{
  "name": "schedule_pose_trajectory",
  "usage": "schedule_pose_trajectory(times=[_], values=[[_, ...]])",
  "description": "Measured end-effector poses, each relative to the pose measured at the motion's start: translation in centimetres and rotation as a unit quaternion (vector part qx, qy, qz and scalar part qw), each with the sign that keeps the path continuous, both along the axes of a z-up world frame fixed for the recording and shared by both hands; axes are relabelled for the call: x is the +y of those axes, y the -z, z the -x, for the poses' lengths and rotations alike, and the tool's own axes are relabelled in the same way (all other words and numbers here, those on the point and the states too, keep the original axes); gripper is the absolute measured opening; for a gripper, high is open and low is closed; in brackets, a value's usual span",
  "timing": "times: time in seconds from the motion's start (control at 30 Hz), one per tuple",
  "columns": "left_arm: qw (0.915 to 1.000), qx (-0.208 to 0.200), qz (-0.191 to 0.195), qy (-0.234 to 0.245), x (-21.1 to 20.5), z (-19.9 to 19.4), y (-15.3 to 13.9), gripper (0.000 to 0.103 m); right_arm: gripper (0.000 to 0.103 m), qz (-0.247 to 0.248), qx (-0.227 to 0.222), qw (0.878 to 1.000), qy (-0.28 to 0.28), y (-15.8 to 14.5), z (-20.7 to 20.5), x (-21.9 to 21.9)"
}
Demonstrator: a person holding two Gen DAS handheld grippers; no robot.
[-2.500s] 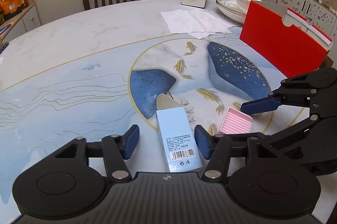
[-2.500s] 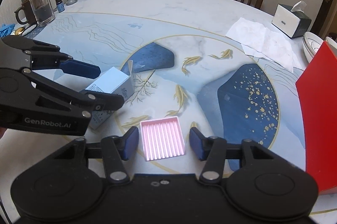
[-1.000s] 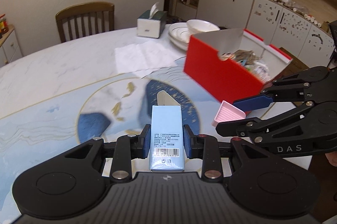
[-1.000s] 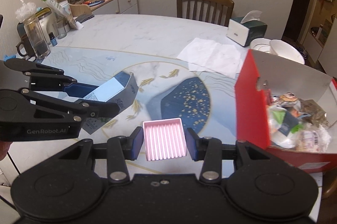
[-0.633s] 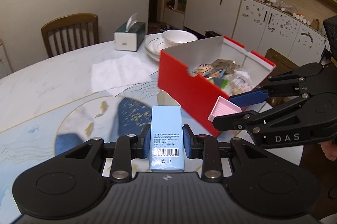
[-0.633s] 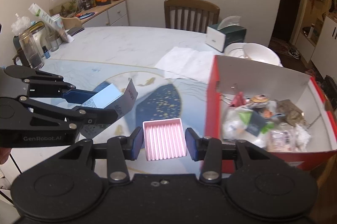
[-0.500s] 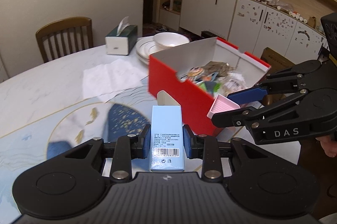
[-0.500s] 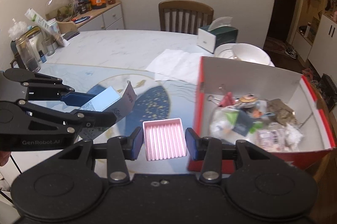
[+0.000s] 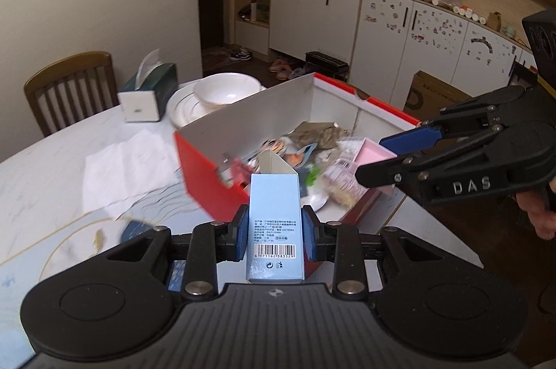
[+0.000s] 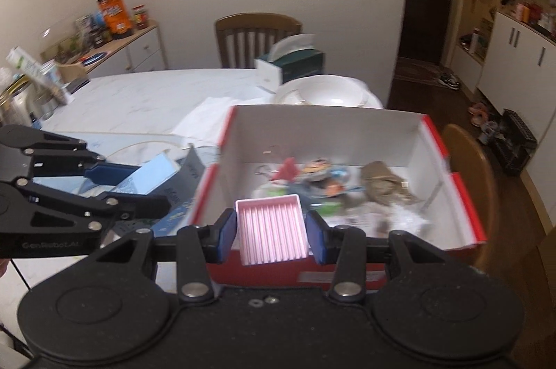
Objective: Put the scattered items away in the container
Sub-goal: 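Carry the light-blue box and pink comb with both tools into the box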
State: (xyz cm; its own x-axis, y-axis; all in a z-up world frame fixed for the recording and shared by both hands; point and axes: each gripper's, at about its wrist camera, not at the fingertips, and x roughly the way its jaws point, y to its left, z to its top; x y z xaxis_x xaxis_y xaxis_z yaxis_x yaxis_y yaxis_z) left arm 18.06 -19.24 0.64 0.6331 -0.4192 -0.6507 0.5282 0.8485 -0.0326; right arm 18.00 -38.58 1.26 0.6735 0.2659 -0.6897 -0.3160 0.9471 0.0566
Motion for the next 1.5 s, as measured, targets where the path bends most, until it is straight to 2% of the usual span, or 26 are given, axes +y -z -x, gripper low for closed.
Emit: schedule_pose_trajectory(times=[0.4,0.67,0.8,1.13,1.5], values=[[0.9988,-0.007,-0.035,0.034,-6.2,-3.9,0.3,0.030,0.042,0.013,0.000,0.999,0.044,1.5,-4.1,-5.2],[0.9979,0.001,-0.051,0.038,-8.5,-7.1,1.5,0.030,0.042,0.009,0.030,0.999,0.042,3.5,-6.8,-6.1],[0.9963,-0.001,-0.072,0.047,-9.6,-8.4,2.2,0.030,0.042,0.011,0.039,0.998,0.040,4.5,-8.1,-6.1],[0.9927,0.030,-0.104,0.053,-10.5,-11.5,4.6,0.030,0.042,0.021,0.066,0.997,0.032,6.7,-10.5,-5.4],[0.9908,0.065,-0.105,0.056,-10.4,-13.1,5.8,0.030,0.042,0.022,0.083,0.996,0.023,7.9,-11.3,-4.8]])
